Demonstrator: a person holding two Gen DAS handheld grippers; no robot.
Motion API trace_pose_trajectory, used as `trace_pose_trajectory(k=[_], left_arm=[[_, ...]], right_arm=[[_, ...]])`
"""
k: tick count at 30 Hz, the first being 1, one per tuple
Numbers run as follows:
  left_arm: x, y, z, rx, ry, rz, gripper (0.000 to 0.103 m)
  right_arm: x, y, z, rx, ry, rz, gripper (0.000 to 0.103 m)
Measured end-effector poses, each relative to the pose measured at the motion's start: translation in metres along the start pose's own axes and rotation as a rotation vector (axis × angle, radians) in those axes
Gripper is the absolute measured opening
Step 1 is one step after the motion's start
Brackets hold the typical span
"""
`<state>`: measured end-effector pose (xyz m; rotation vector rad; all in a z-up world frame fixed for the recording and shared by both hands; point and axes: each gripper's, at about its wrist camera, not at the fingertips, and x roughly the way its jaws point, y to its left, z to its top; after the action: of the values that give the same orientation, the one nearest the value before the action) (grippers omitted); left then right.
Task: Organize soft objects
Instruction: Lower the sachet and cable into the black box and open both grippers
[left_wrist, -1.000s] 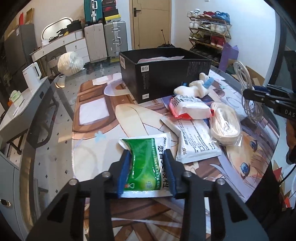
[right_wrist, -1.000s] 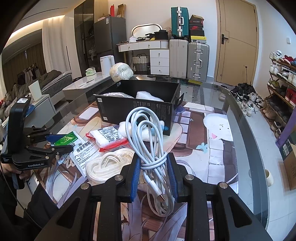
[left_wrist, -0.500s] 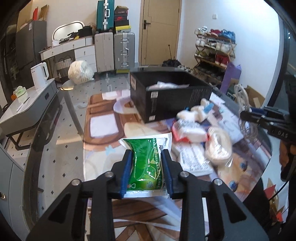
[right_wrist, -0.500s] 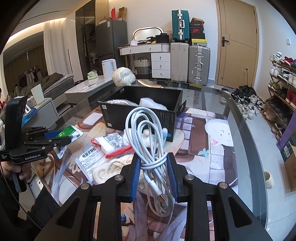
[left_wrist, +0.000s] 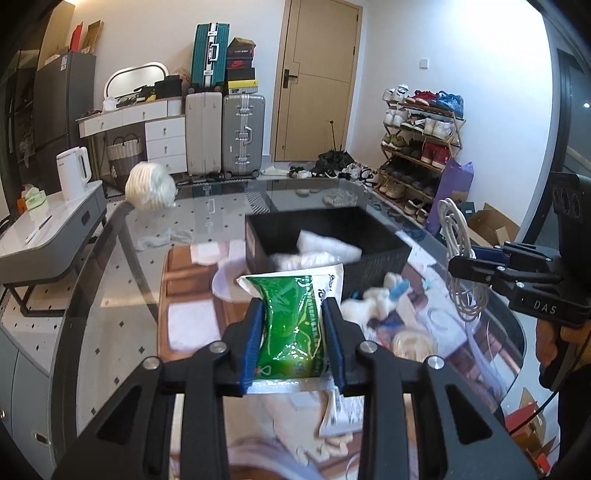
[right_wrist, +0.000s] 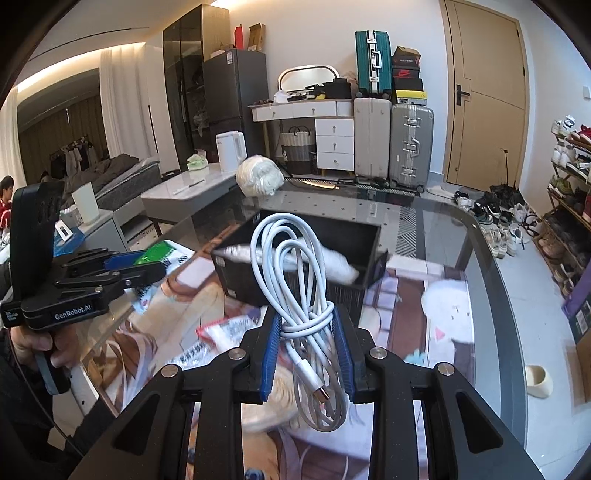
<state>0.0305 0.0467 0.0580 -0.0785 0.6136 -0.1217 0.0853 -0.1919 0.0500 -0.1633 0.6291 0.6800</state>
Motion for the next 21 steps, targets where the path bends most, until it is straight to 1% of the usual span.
trace_pose_trajectory(k=[14, 21], left_arm=[[0.041, 0.002, 0.052, 0.012, -0.031, -0.026, 0.031], [0.065, 0.005, 0.063, 0.011, -0.031, -0.022, 0.031]], right_arm=[[0.033, -0.013, 0.058, -0.016, -0.038, 0.034, 0.028], [0.056, -0.021, 0.078, -0.021, -0.058, 0.062, 0.028]])
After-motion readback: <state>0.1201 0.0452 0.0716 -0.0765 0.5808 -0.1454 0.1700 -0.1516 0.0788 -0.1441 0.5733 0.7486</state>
